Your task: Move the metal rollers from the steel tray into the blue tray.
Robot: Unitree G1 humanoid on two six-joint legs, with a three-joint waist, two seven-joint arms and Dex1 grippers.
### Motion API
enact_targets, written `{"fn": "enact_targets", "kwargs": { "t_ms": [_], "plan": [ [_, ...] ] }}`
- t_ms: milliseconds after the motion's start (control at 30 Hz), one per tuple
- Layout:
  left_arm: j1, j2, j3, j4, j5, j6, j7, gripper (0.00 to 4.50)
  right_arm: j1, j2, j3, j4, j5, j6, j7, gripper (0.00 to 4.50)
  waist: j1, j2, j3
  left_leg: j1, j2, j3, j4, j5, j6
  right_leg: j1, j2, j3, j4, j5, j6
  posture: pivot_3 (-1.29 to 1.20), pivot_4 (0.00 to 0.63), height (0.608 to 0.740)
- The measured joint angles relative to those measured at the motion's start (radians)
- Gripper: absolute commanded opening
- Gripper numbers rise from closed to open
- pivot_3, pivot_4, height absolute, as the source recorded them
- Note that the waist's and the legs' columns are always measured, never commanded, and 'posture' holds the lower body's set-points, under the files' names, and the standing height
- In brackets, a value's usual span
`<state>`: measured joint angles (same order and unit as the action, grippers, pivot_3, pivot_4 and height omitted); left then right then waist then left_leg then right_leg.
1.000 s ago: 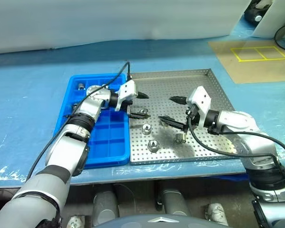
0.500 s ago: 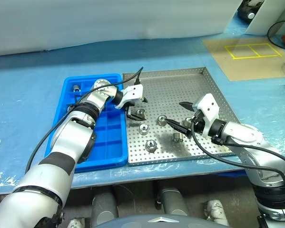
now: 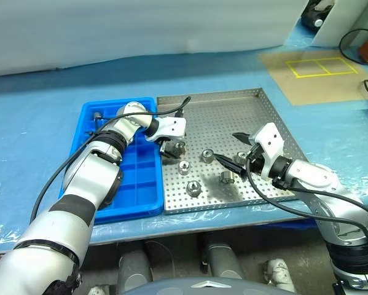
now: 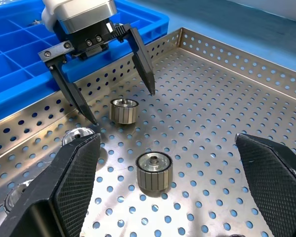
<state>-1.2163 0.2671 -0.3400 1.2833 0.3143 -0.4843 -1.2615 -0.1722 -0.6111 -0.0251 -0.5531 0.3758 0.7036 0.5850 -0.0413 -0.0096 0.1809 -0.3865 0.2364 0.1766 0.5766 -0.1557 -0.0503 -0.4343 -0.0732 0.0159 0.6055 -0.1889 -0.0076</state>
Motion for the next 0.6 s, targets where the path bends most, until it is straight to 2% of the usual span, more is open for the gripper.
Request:
{"fn": "enact_targets", "kwargs": {
  "t_ms": [167, 600],
  "plan": [
    [0.0, 0.0, 0.0, 0.0, 0.007, -0.002, -0.007, 2.99, 0.012, 0.0, 0.0, 0.0, -0.004, -0.003, -0.004, 4.5, -0.001, 0.0, 0.0, 0.001, 0.0, 0.0, 0.0, 0.0, 0.0, 0.001, 0.0, 0.0, 0.0, 0.0, 0.0, -0.58, 0.15, 0.74],
    [0.001, -0.005, 0.0, -0.003, 0.019, -0.005, -0.011, 2.99, 0.012, 0.008, 0.009, 0.0, -0.02, -0.016, -0.022, 4.5, -0.001, 0.0, -0.001, 0.001, -0.001, 0.0, -0.001, 0.0, 0.0, 0.001, 0.0, 0.0, -0.001, 0.0, 0.0, -0.59, 0.15, 0.74]
  ]
}}
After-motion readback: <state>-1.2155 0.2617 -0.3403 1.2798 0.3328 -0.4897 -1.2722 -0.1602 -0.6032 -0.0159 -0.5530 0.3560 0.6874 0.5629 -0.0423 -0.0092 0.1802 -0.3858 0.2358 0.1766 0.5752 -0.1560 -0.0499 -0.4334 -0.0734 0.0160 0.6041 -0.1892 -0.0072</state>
